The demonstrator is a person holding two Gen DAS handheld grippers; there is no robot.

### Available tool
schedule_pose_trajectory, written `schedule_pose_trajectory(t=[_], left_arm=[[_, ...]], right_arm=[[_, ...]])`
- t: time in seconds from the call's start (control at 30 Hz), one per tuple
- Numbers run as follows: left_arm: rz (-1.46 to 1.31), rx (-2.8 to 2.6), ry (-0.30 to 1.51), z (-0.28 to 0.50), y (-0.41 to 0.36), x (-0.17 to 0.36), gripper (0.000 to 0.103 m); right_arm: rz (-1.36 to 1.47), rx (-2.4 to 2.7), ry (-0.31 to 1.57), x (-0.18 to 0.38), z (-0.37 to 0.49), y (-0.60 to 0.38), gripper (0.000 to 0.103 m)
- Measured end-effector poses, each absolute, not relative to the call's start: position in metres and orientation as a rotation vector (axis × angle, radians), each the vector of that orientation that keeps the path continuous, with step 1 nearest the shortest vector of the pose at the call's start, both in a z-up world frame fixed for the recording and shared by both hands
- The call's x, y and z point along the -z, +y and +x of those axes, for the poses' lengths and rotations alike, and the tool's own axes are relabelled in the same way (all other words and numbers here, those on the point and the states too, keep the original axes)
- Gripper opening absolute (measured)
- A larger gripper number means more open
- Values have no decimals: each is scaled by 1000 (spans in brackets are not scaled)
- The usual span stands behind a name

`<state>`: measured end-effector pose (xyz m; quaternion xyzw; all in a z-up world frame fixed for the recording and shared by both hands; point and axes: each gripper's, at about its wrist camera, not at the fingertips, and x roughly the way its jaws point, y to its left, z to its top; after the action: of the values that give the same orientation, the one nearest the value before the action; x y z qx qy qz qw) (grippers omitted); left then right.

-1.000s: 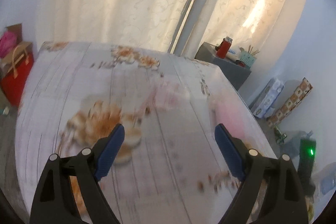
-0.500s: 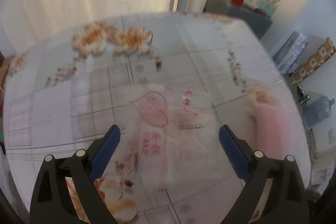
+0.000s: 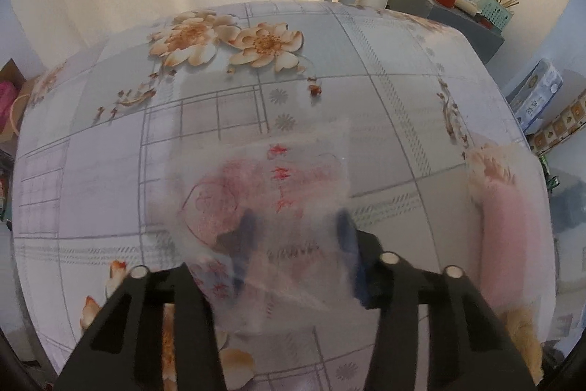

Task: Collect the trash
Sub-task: 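Grasp the clear red-printed plastic bag with the left tool while the right tool holds the paper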

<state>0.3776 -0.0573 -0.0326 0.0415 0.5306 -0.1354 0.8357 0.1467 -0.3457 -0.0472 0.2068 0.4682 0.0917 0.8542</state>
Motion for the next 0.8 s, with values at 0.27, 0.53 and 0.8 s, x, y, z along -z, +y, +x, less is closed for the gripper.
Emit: schedule_pose_trajectory(t=[0.27,0.53,0.8], left_arm=[[174,319,1066,307,-46,34,34],[154,385,987,212,-40,29,33],[131,365,905,146,-43,19,33]], right_arm=[[429,-172,995,45,143,-347,12],[438,-140,997,43,130,-346,11],[507,-145,967,35,108,-346,10]])
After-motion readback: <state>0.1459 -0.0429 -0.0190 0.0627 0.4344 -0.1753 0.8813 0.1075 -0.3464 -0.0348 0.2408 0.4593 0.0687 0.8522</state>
